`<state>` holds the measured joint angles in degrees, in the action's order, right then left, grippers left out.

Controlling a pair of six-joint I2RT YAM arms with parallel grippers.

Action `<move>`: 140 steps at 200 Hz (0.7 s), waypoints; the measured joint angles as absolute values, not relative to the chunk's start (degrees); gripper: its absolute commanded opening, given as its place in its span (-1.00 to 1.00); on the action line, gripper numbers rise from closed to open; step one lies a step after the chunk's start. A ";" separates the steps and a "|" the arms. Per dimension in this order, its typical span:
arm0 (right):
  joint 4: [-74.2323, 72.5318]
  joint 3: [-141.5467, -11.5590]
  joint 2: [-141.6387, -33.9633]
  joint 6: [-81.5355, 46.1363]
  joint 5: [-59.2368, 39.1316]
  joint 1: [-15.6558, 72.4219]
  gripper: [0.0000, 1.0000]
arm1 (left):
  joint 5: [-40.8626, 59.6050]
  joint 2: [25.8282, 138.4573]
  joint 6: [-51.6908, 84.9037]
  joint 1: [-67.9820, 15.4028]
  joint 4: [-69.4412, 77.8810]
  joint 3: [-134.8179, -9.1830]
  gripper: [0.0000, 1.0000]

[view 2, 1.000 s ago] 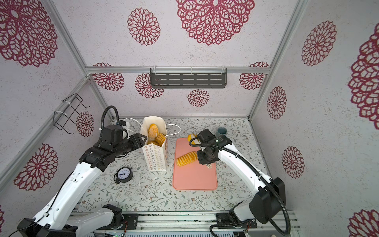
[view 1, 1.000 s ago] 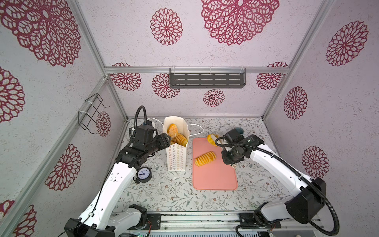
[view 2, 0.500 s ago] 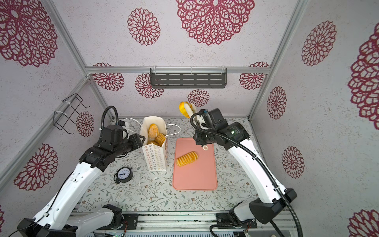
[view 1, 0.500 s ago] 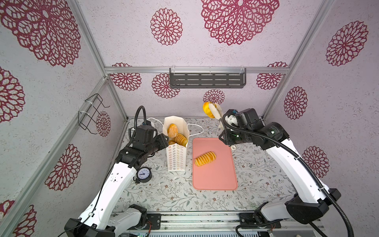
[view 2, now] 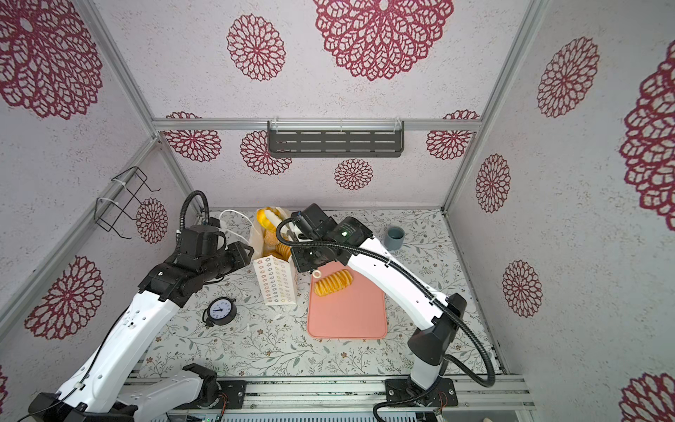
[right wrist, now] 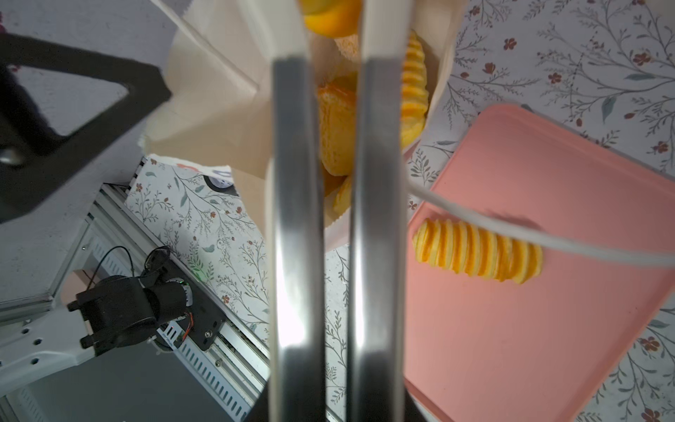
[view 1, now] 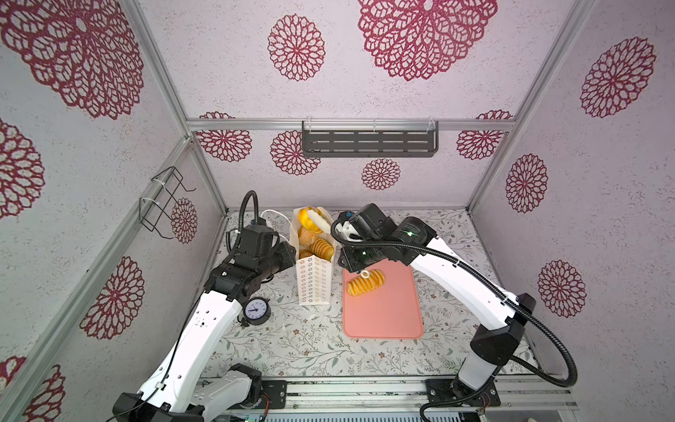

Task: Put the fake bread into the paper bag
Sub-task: 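Carry the small yellow piece over the bag and open the tongs inside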

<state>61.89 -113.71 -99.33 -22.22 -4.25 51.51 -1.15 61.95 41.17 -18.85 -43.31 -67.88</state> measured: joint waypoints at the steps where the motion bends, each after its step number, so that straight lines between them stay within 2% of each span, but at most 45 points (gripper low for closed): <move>1: 61.91 -113.69 -99.33 -22.22 -4.27 51.51 -0.80 | -1.17 61.87 41.15 -18.85 -43.33 -67.88 -0.20; 31: 61.67 -113.43 -99.20 -22.35 -4.29 51.66 -0.44 | -2.20 59.77 40.75 -18.83 -44.80 -67.88 -0.11; 71: 61.36 -112.97 -99.15 -22.59 -4.32 51.81 -0.21 | -2.22 59.72 40.71 -18.83 -44.93 -67.88 -0.05; 140: 61.10 -113.01 -97.54 -22.68 -2.13 51.90 -0.22 | -1.08 61.49 40.82 -18.87 -44.86 -68.40 0.02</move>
